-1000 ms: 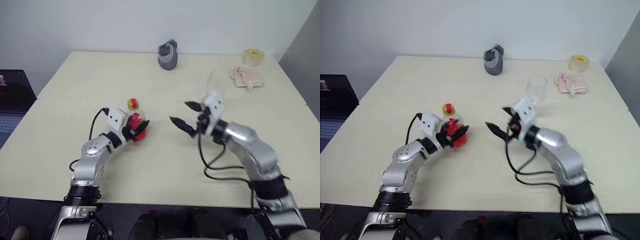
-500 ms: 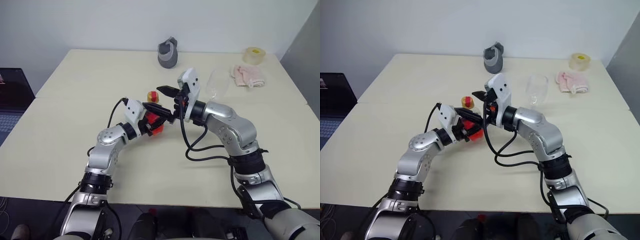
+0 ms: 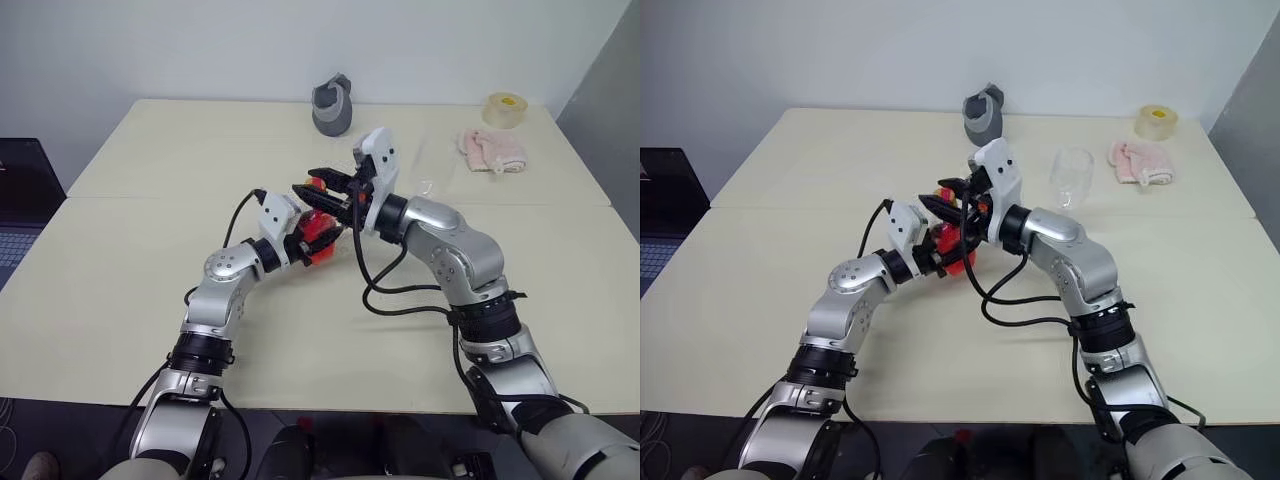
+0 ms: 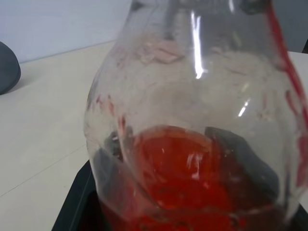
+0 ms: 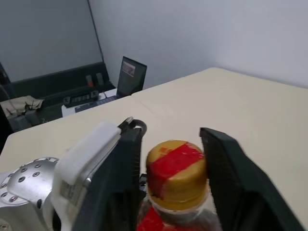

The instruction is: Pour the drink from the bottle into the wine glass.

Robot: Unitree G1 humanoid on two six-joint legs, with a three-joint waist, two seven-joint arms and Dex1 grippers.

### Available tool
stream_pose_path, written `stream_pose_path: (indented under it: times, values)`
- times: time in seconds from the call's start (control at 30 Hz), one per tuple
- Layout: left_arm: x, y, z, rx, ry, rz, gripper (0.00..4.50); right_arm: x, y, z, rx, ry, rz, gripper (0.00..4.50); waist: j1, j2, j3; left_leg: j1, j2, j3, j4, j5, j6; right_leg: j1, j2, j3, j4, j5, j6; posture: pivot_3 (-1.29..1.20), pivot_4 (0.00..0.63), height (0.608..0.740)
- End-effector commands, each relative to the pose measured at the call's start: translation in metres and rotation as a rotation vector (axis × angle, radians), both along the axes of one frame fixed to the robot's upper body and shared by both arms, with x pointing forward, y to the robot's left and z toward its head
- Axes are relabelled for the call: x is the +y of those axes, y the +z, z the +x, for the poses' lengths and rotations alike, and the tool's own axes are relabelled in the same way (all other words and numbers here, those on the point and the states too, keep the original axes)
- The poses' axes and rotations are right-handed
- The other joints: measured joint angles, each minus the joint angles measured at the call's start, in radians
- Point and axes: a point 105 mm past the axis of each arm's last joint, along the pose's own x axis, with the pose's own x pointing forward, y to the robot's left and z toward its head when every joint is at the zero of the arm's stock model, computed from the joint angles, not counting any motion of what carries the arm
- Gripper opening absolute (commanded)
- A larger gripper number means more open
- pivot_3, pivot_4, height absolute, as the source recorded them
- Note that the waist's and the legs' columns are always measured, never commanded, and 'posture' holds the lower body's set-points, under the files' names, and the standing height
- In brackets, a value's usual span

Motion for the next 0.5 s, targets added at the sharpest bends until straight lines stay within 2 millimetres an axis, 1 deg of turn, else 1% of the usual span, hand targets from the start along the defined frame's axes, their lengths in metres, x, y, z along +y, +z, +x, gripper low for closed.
stream_pose_path:
  times: [0.03,0.17,0.27,0.4,0.5]
  values:
    - [-0.005,0.018,-0.002,-0.07,-0.017,-0.015,2.23,0.001,0.017,-0.003,-0.047,0.004,0.051,1.24,0.0,0.0,0.0,0.0,0.0,0.0,0.0,0.0,0.0,0.0,0.0,0.0,0.0,0.0,0.0,0.0,0.15,0.74]
    - [-0.005,0.017,-0.007,-0.072,-0.021,-0.017,2.23,0.003,0.018,-0.004,-0.056,0.013,0.046,1.24,0.0,0.0,0.0,0.0,0.0,0.0,0.0,0.0,0.0,-0.001,0.0,0.0,0.002,0.0,0.0,0.0,0.15,0.74]
    - [-0.004,0.021,-0.017,-0.079,-0.04,-0.022,2.23,0.009,0.021,-0.012,-0.088,0.097,0.041,1.24,-0.002,0.0,0.0,0.0,0.0,0.0,0.0,0.0,0.0,-0.002,0.0,0.001,0.004,0.0,0.0,0.0,0.15,0.74]
    - [-0.006,0.031,-0.052,-0.078,-0.141,-0.004,2.23,0.021,0.026,-0.035,-0.162,0.351,0.012,1.24,-0.009,0.0,0.0,-0.001,0.001,0.001,0.0,0.0,0.0,-0.005,0.0,0.001,0.006,0.0,0.0,0.0,0.15,0.74]
    - [-0.006,0.033,-0.078,-0.077,-0.221,0.048,2.23,0.024,0.028,-0.042,-0.189,0.498,-0.007,1.24,-0.014,0.0,0.0,-0.001,0.001,0.001,0.0,0.0,0.0,-0.005,0.0,0.001,0.006,0.0,0.0,0.0,0.15,0.74]
